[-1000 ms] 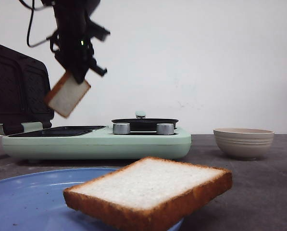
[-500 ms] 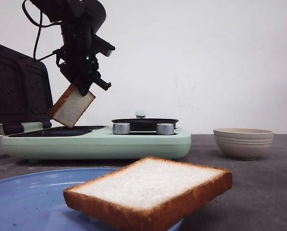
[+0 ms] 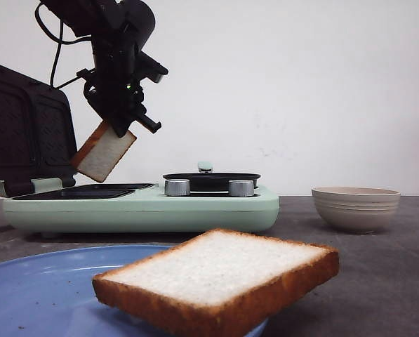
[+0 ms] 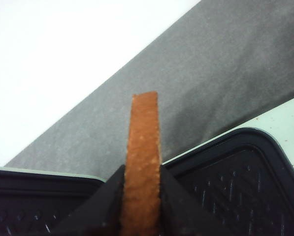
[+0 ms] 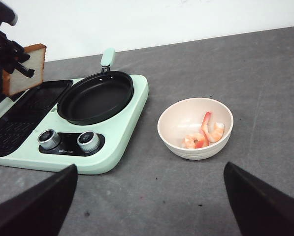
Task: Make breakfast with bread and shrimp
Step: 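Carry the bread slice with the left gripper onto the sandwich maker plate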
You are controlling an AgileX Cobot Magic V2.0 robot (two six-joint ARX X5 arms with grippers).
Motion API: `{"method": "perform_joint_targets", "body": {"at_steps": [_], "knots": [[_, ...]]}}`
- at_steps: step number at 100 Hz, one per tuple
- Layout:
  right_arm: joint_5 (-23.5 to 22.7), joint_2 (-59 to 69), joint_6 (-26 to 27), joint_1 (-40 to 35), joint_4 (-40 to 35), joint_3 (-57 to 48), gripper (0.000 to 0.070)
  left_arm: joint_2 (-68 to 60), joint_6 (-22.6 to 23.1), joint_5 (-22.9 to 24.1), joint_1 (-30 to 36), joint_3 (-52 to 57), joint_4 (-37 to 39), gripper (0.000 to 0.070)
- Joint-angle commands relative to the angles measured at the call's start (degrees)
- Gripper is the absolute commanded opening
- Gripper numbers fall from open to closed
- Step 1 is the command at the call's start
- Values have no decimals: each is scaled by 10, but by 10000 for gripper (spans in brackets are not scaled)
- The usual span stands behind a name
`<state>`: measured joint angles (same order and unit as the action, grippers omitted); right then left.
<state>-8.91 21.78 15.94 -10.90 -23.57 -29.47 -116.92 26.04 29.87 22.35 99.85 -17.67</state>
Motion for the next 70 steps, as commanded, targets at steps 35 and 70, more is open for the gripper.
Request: {"method": "perform_joint_targets", "body": {"at_steps": [35, 70], "knots": [[1, 2, 6, -3, 4, -5, 577, -30, -52, -14, 2, 12, -14, 39], [2, 2, 6, -3, 4, -5, 577, -30, -92, -28, 3, 12, -20, 549]]}}
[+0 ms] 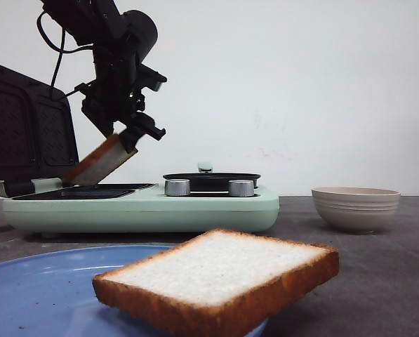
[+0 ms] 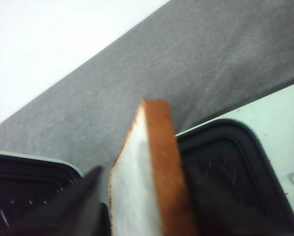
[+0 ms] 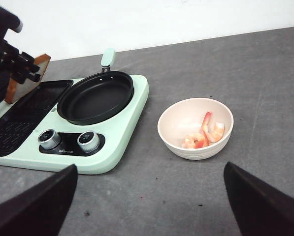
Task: Make breakfast with bread and shrimp
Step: 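Carry the bread slice with the left gripper onto the sandwich maker plate, then grasp the second bread slice on the blue plate with the right gripper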
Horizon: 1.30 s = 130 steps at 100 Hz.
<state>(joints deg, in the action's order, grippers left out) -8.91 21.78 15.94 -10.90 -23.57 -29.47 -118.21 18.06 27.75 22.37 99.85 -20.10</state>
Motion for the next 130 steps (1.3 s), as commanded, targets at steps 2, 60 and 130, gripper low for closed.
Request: {"method": "perform_joint_targets", "body": {"at_steps": [2, 60, 130], "knots": [[2, 2, 6, -3, 4, -5, 577, -17, -12, -8, 3, 12, 4, 577], [0, 10, 18, -3, 4, -5, 456, 35, -144, -73, 44, 84, -65, 50], [-263, 296, 58, -3, 12, -5, 438, 436, -184, -205, 39, -37, -240, 0]]}}
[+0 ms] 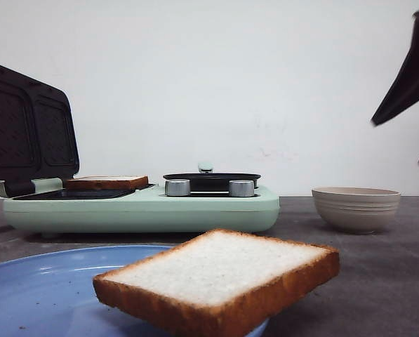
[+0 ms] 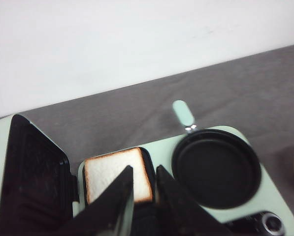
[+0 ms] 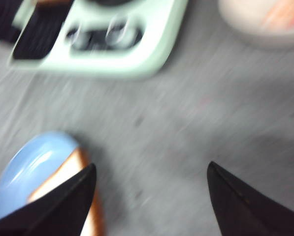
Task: Make breakfast with bread and shrimp
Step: 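Grasp the second bread slice on the blue plate with the right gripper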
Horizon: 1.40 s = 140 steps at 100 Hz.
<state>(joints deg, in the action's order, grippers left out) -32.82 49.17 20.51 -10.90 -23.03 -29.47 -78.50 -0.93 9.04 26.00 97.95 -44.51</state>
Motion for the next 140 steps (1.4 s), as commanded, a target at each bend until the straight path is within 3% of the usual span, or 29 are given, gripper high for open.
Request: {"method": "perform_joint_targets", "body": {"at_steps": [1, 25, 39, 74, 96, 113, 128, 140], "knots": [[-29, 26, 13, -3, 7, -5, 438, 47, 5, -22, 3, -25, 4, 0], [-162, 106, 21, -5, 7, -5, 446, 257, -7, -93, 3, -201, 4, 0], [-201, 141, 29, -30, 7, -5, 503, 345, -14, -110, 3, -273, -6, 0], [-210, 225, 27, -126, 13, -5, 503, 434, -29, -110, 3, -313, -17, 0], [-203, 268, 44, -163, 66, -5, 497, 433, -29, -110, 3, -313, -2, 0], [-192, 272, 80, -168, 111, -5, 399, 433, -29, -110, 3, -313, -2, 0], [-193, 272, 94, -168, 133, -5, 382, 433, -28, -110, 4, -313, -2, 0], [-193, 272, 102, -168, 134, -5, 278, 433, -27, -110, 11, -313, 0, 0]]}}
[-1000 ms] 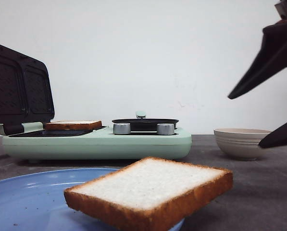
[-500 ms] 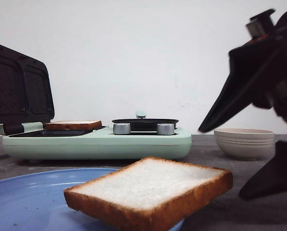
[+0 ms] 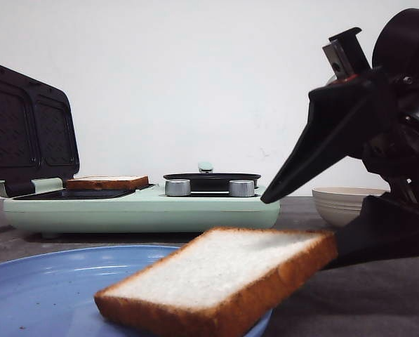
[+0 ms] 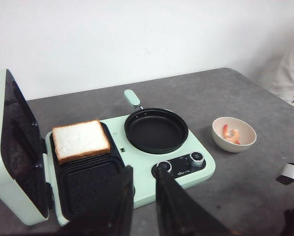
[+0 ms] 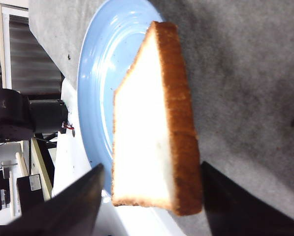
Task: Make breakfast with bread and shrimp
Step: 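Grasp the second bread slice on the blue plate with the right gripper, then move the bread with the right gripper and lay it in the sandwich maker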
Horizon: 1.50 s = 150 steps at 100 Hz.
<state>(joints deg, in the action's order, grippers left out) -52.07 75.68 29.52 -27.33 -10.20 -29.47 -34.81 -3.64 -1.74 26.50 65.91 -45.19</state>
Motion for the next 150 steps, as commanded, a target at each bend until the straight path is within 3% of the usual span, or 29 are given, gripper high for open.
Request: {"method": "perform_joint_targets", "body": {"at_steps": [1, 11, 21, 33, 55, 64, 85, 104, 116, 150], "knots": [[-2, 7, 12, -4, 5, -5, 270, -3, 1, -2, 7, 7, 7, 0], [-6, 7, 13, -5, 5, -5, 210, -3, 6, -2, 14, 7, 7, 0], [-6, 7, 12, -9, 11, -5, 0, -3, 13, -2, 20, 7, 9, 0], [-10, 6, 26, -17, 45, -5, 0, -3, 14, -2, 25, 7, 11, 0], [-10, -9, 154, -21, 215, -53, 0, -3, 15, -2, 29, 7, 11, 0], [-4, -9, 183, -22, 256, -101, 0, -3, 15, -2, 29, 7, 11, 0], [109, 11, 186, -34, 255, -242, 0, -3, 17, -2, 29, 7, 20, 0], [141, 95, 185, -49, 255, -356, 0, -3, 31, -2, 39, 7, 40, 0], [183, 173, 188, -65, 254, -422, 0, -3, 35, -2, 47, 7, 41, 0], [255, 358, 314, -111, 255, -508, 0, 22, 35, -2, 50, 7, 40, 0]]}}
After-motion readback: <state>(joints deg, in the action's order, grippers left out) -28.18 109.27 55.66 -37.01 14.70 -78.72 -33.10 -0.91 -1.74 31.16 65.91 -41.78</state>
